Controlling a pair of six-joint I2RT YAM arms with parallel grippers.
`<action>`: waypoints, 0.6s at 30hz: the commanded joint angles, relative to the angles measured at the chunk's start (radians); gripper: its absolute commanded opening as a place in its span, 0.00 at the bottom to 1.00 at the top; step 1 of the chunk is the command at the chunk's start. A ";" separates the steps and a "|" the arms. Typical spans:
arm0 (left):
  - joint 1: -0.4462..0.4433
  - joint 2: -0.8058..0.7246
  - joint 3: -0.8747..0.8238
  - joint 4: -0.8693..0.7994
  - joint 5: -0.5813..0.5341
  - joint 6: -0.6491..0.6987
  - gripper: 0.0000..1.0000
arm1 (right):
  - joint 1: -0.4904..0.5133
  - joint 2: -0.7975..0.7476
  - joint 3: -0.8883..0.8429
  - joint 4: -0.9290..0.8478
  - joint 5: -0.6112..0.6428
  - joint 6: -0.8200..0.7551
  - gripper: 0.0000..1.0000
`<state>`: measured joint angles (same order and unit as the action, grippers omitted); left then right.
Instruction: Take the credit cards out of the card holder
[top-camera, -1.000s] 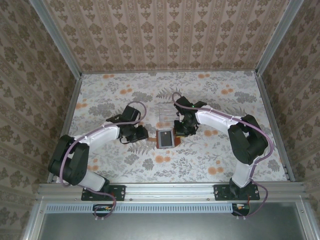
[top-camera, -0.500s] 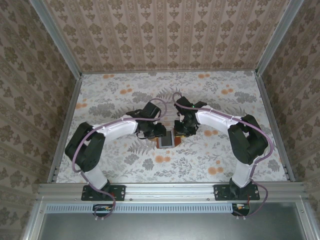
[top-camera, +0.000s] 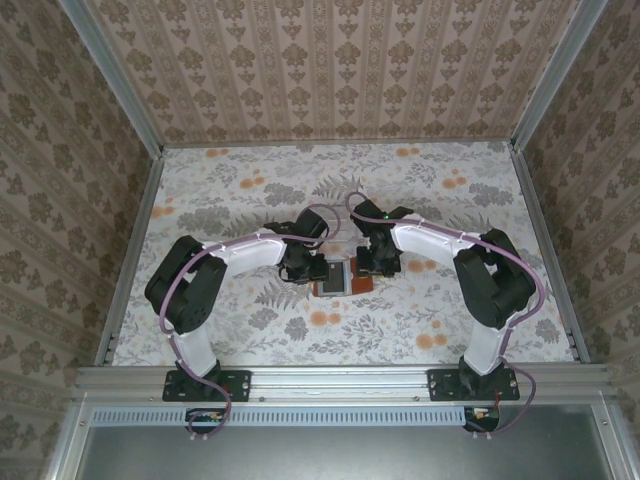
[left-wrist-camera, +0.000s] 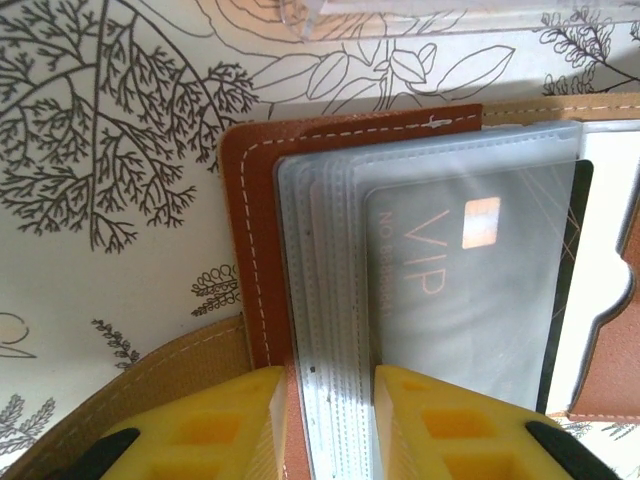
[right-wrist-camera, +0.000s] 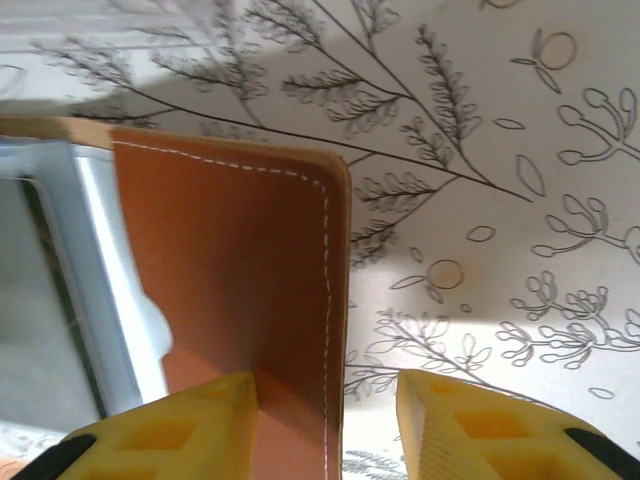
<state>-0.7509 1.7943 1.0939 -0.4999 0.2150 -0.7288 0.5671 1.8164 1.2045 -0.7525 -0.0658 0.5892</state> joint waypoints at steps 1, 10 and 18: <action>0.005 0.032 0.002 -0.051 -0.025 0.026 0.29 | -0.005 0.046 -0.023 -0.050 0.082 -0.023 0.46; 0.006 0.023 -0.005 -0.049 -0.022 0.022 0.27 | -0.001 0.092 -0.016 -0.080 0.143 -0.046 0.55; 0.007 -0.039 0.003 -0.028 -0.011 0.000 0.27 | -0.001 -0.032 0.015 -0.100 0.060 -0.036 0.54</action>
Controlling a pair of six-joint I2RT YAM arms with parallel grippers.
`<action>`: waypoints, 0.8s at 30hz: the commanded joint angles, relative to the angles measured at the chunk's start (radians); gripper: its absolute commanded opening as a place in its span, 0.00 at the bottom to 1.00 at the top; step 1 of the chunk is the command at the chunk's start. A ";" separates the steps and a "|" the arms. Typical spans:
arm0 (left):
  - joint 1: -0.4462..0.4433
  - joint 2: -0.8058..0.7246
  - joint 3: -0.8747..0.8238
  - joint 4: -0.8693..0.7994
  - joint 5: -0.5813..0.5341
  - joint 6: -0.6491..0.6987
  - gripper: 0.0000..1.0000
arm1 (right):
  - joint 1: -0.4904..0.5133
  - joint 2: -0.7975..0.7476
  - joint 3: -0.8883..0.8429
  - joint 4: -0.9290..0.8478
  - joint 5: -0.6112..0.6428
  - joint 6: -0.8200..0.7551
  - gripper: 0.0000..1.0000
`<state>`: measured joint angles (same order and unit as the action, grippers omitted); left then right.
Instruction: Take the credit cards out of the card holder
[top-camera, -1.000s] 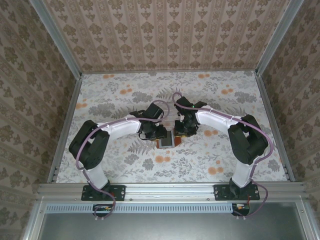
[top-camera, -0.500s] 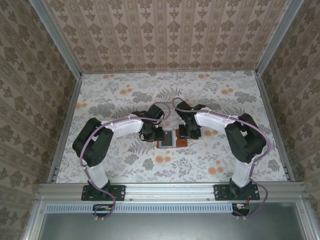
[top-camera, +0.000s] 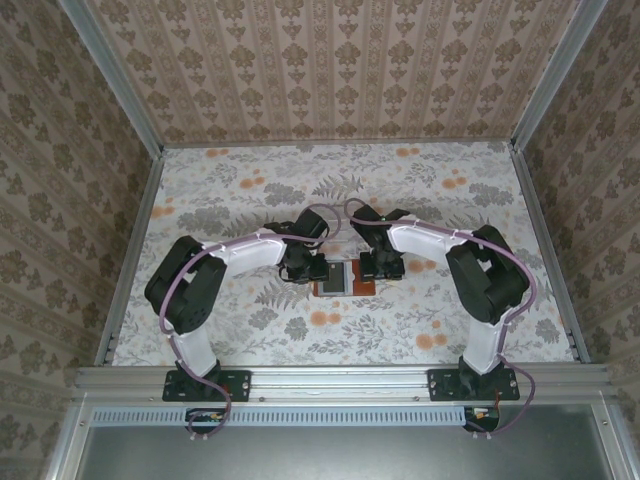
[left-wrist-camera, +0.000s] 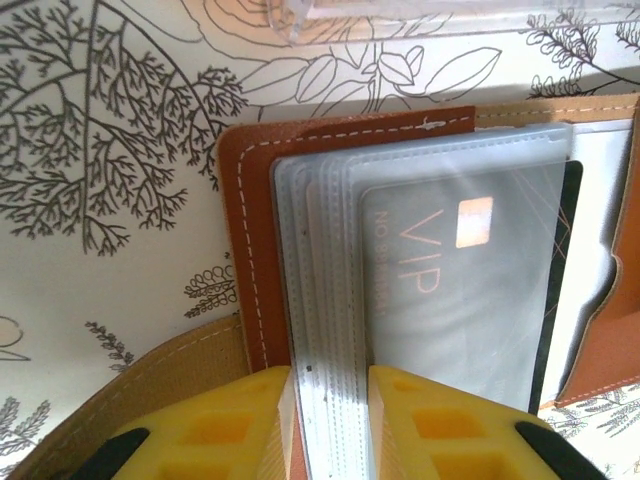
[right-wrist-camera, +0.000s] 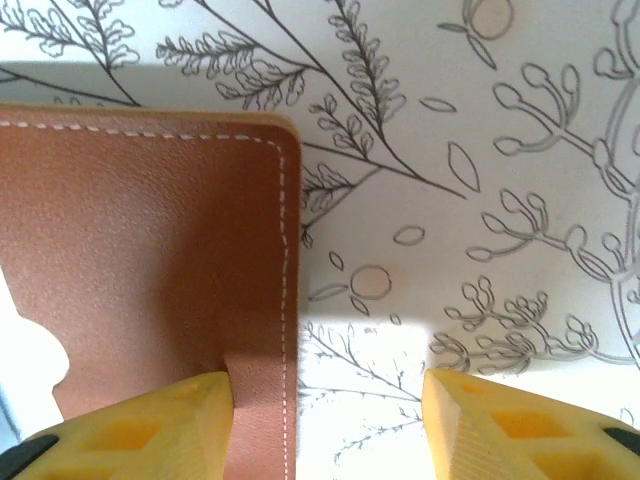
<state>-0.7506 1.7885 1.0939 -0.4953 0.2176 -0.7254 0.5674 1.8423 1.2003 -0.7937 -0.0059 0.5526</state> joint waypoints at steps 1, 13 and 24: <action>0.008 -0.038 0.003 -0.026 -0.006 -0.007 0.27 | -0.001 -0.068 0.024 -0.059 -0.016 0.005 0.54; 0.014 -0.053 0.014 0.018 0.057 -0.030 0.24 | -0.002 -0.158 0.078 -0.024 -0.162 0.053 0.36; 0.019 -0.024 0.039 0.023 0.076 -0.016 0.20 | -0.001 -0.166 0.015 0.178 -0.407 0.135 0.31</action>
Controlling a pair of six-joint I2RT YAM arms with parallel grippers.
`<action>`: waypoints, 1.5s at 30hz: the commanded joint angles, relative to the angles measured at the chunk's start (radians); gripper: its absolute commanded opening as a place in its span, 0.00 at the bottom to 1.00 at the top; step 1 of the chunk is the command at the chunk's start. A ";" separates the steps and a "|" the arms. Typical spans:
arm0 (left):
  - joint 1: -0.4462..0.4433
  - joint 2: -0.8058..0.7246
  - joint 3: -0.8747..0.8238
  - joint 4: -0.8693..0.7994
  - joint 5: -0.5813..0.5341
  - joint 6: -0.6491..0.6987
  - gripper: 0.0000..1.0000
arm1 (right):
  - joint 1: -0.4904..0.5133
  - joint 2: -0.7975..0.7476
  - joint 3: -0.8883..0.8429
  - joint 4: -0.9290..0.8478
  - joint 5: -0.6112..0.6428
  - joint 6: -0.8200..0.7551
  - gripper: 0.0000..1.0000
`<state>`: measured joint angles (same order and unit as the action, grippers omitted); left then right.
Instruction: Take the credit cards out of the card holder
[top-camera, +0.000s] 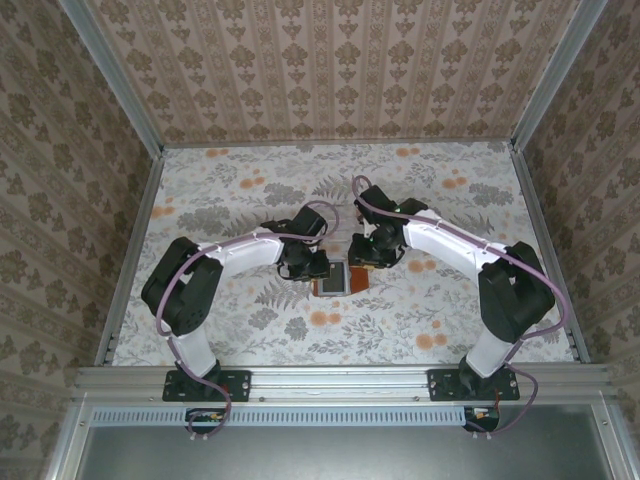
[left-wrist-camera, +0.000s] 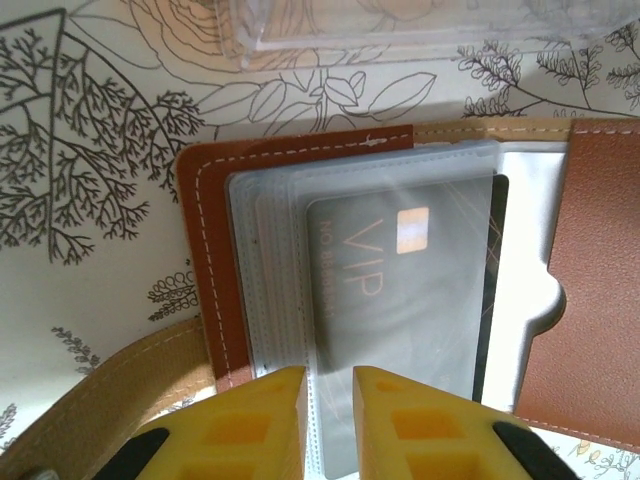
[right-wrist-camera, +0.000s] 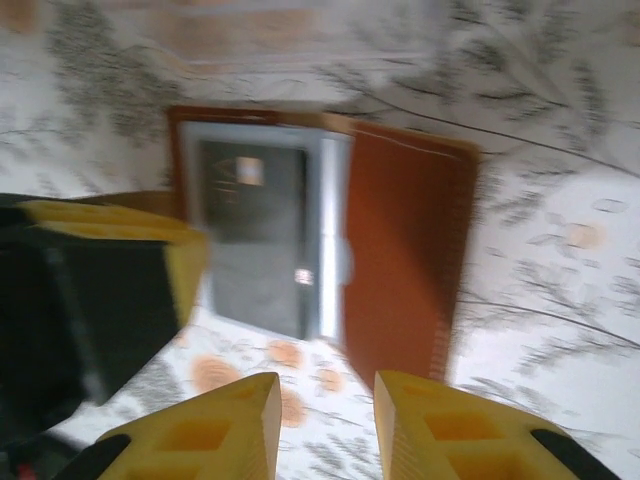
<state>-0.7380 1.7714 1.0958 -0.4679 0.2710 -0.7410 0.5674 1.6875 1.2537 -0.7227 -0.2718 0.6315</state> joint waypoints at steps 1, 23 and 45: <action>0.007 0.001 0.041 -0.005 0.025 0.000 0.20 | -0.001 0.003 -0.052 0.144 -0.175 0.075 0.30; 0.018 0.028 -0.012 0.005 0.010 0.006 0.10 | -0.031 0.159 -0.195 0.420 -0.268 0.132 0.25; 0.020 0.026 -0.015 -0.015 0.005 0.014 0.10 | -0.032 0.103 -0.150 0.252 -0.143 0.059 0.25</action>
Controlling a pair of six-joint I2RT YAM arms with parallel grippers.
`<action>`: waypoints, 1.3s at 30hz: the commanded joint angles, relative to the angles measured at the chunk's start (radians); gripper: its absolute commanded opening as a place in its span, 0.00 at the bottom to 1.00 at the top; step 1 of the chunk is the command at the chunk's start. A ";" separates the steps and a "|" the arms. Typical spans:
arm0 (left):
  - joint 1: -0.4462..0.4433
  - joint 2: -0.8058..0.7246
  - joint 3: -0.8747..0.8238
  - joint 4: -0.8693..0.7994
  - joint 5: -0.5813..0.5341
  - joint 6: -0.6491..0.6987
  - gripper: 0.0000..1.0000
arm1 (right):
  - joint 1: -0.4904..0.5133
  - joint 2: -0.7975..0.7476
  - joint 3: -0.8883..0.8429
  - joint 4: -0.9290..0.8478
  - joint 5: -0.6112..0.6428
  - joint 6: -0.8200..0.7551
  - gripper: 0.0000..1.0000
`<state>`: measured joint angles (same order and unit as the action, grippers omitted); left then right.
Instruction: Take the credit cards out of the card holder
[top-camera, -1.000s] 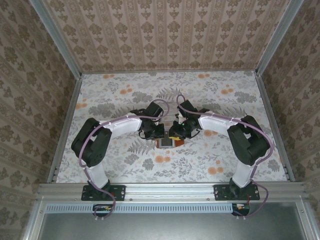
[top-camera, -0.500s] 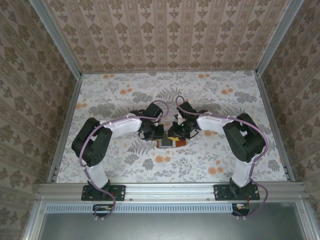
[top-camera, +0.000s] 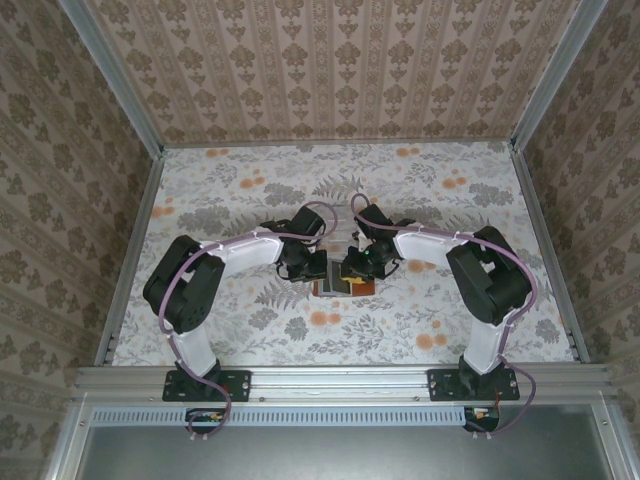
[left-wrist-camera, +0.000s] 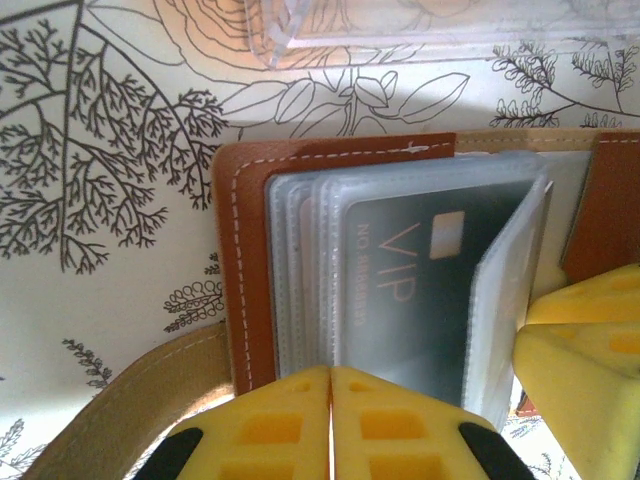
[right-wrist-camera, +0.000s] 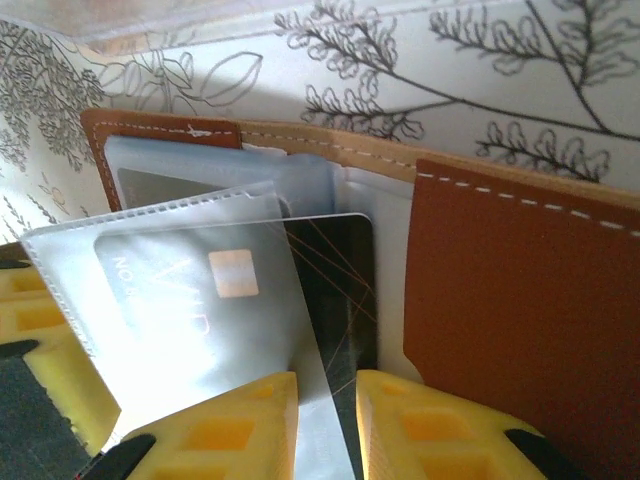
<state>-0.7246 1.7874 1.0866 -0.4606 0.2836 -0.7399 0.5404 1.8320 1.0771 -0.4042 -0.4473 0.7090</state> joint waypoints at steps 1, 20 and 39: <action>0.007 0.007 -0.001 -0.026 -0.008 0.013 0.10 | -0.005 -0.050 0.027 -0.065 0.030 -0.017 0.25; -0.006 -0.005 0.078 -0.050 0.004 0.021 0.13 | -0.019 -0.048 0.009 -0.038 0.013 -0.011 0.26; -0.008 0.084 0.061 -0.119 -0.063 0.060 0.19 | -0.043 -0.002 -0.068 0.121 -0.086 0.014 0.25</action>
<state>-0.7261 1.8503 1.1610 -0.5049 0.2604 -0.7021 0.5034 1.8088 1.0332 -0.3477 -0.4732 0.7109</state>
